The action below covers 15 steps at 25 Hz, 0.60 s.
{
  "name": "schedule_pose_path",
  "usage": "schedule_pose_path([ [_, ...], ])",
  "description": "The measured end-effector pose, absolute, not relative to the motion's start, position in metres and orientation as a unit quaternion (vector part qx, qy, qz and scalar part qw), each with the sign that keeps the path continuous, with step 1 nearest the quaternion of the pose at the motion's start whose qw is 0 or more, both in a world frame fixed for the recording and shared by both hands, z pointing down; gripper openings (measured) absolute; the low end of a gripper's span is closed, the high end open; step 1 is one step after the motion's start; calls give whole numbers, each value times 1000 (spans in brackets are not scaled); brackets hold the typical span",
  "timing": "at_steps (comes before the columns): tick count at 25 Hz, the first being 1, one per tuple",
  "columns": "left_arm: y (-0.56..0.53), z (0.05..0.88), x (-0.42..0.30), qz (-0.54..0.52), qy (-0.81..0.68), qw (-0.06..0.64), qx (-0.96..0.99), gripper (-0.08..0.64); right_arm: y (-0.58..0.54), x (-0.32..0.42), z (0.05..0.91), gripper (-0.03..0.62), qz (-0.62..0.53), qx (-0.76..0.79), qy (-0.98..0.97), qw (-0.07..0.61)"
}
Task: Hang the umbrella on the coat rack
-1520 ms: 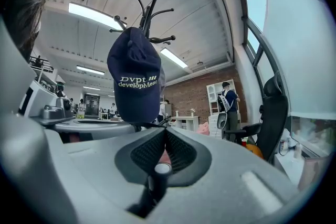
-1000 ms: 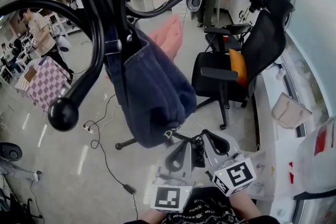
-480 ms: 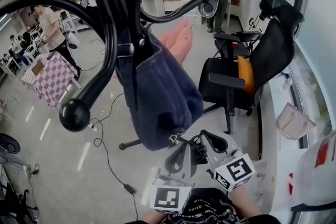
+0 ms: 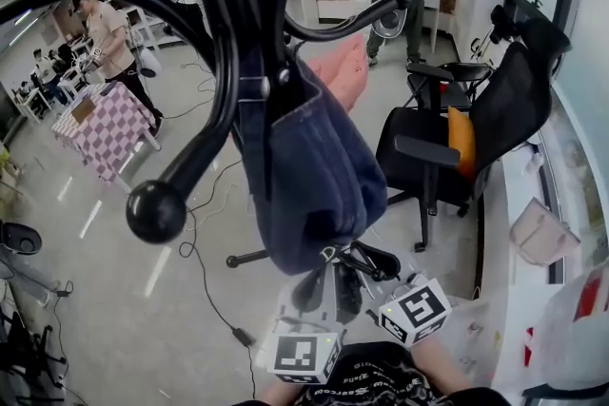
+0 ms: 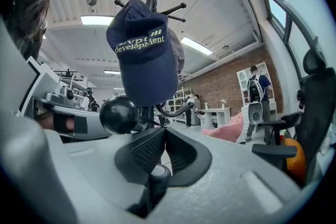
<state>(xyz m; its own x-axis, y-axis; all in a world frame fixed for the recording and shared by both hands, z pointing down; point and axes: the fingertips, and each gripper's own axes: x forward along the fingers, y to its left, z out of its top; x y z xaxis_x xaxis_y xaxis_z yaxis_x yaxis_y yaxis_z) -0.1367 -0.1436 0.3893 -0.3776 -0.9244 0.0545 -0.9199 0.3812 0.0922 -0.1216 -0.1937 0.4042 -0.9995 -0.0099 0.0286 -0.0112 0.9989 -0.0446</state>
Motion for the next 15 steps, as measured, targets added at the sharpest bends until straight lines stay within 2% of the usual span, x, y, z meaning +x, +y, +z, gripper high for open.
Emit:
schedule_pose_path([
  [15, -152, 415, -137, 1, -823, 61, 565, 11, -187, -126, 423, 6, 34, 15, -999, 35],
])
